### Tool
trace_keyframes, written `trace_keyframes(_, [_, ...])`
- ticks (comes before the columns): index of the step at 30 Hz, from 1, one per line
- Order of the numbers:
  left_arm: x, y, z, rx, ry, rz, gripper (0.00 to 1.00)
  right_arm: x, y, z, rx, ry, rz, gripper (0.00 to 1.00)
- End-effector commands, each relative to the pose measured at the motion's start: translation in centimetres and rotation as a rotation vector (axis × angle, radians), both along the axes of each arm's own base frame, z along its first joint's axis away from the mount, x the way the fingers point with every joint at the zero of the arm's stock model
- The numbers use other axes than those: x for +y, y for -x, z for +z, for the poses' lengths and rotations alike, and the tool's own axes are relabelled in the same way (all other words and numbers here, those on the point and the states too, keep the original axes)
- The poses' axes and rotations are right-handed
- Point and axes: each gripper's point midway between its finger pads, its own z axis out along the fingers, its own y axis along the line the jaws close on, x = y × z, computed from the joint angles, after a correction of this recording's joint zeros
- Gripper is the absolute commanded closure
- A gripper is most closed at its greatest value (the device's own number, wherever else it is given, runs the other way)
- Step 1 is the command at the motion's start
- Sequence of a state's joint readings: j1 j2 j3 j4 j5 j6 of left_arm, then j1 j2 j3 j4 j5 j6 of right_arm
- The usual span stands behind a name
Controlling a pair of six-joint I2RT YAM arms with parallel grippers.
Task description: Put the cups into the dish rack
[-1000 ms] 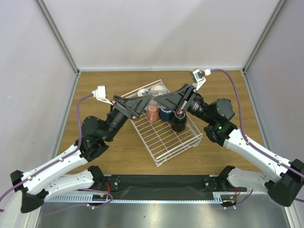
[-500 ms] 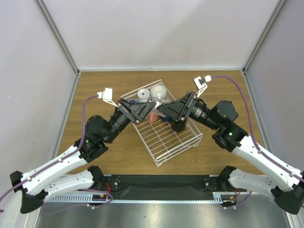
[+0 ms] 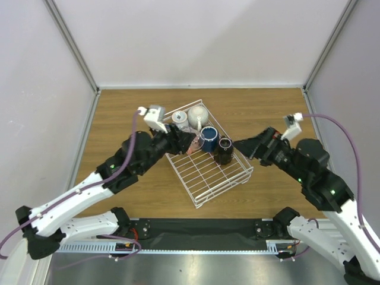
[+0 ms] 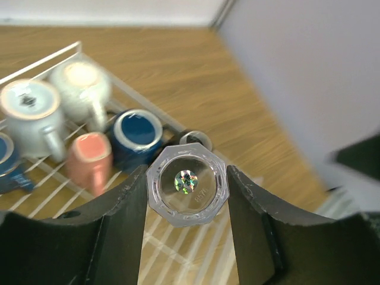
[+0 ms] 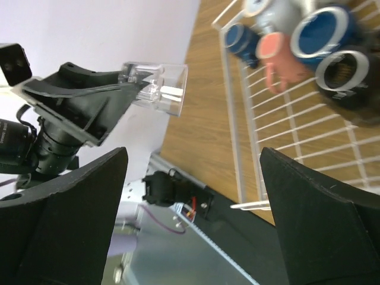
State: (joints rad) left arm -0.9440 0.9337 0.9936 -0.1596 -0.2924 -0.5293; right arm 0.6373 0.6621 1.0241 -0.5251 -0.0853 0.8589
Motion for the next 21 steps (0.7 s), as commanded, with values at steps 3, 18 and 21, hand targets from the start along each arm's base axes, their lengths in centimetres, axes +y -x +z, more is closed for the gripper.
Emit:
trace_keyframes(3, [-0.4, -1.8, -2.7, -0.062, -0.295, -0.011, 1.00, -4.3, 0.9, -0.6, 0.021, 0.069, -0.126, 0.00])
trace_keyframes(18, [-8.8, 1.7, -11.9, -0.034, -0.386, -0.431, 1.00, -6.3, -1.9, 1.0, 0.006, 0.183, -0.221, 0.00])
trace_keyframes(21, [-9.8, 2.0, -13.7, -0.015, -0.430, -0.479, 1.00, -6.7, -2.0, 0.7, 0.016, 0.184, -0.231, 0.00])
